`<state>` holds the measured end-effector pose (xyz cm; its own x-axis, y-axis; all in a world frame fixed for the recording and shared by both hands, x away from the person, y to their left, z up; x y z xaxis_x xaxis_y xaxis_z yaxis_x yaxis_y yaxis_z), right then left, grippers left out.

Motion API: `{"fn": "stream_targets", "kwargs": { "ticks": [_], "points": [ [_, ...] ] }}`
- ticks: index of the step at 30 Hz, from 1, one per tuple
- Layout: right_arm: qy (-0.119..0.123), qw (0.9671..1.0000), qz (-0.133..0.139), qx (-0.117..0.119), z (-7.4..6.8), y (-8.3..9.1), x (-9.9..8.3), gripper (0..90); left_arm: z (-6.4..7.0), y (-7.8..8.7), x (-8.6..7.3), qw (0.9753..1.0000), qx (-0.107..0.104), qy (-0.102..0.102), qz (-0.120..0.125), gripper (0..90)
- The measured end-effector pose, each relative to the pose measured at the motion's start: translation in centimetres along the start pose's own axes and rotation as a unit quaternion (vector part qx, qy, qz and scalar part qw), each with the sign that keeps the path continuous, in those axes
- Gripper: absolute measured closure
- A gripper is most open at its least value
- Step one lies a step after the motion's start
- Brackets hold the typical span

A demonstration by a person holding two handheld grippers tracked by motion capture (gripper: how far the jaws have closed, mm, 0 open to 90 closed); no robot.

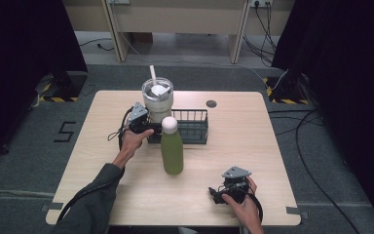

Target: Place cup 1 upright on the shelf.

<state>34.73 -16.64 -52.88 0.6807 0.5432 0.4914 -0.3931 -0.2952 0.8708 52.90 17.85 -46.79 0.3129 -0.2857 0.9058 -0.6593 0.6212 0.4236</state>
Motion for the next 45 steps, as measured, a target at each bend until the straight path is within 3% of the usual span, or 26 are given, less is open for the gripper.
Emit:
{"fn": "stream_targets", "kwargs": {
  "ticks": [9, 10, 11, 12, 13, 14, 21, 45],
  "points": [
    [0.000, 1.0000, 0.000, 0.000, 0.0, 0.0, 0.0, 0.8, -0.2, 0.3, -0.3, 1.0000, -0.006, -0.003, -0.004, 10.5],
    [0.000, 1.0000, 0.000, 0.000, 0.0, 0.0, 0.0, 0.8, -0.5, 0.3, -0.2, 0.9996, 0.001, -0.027, -0.004, 10.5],
    [0.000, 1.0000, 0.000, 0.000, 0.0, 0.0, 0.0, 0.8, -0.2, 0.3, -0.4, 1.0000, -0.008, -0.003, -0.005, 10.5],
    [0.000, 1.0000, 0.000, 0.000, 0.0, 0.0, 0.0, 0.8, -0.2, 0.4, -0.4, 0.9999, -0.008, -0.003, -0.006, 10.6],
    [0.000, 1.0000, 0.000, 0.000, 0.0, 0.0, 0.0, 0.8, -0.6, 0.4, -0.3, 0.9995, 0.000, -0.032, -0.007, 10.6],
    [0.000, 1.0000, 0.000, 0.000, 0.0, 0.0, 0.0, 0.8, -0.2, 0.4, -0.4, 0.9999, -0.009, -0.003, -0.008, 10.6],
    [0.000, 1.0000, 0.000, 0.000, 0.0, 0.0, 0.0, 0.8, -0.3, 0.9, -1.0, 0.9998, -0.011, -0.002, -0.017, 11.3],
    [0.000, 1.0000, 0.000, 0.000, 0.0, 0.0, 0.0, 0.8, -0.4, 3.4, -1.0, 0.9998, -0.015, -0.007, -0.013, 14.5]
  ]
}}
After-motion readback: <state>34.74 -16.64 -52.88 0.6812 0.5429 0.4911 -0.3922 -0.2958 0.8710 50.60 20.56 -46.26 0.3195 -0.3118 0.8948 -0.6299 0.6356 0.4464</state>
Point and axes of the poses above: each handheld gripper's, and its own axes: y roughly backward along the jaws, x roughly out of its top, z roughly to its right, the point moved 1 cm from there along -y, roughly forward along the jaws, and after that the axes turned 15 degrees about -z, right-handed, at the moved point
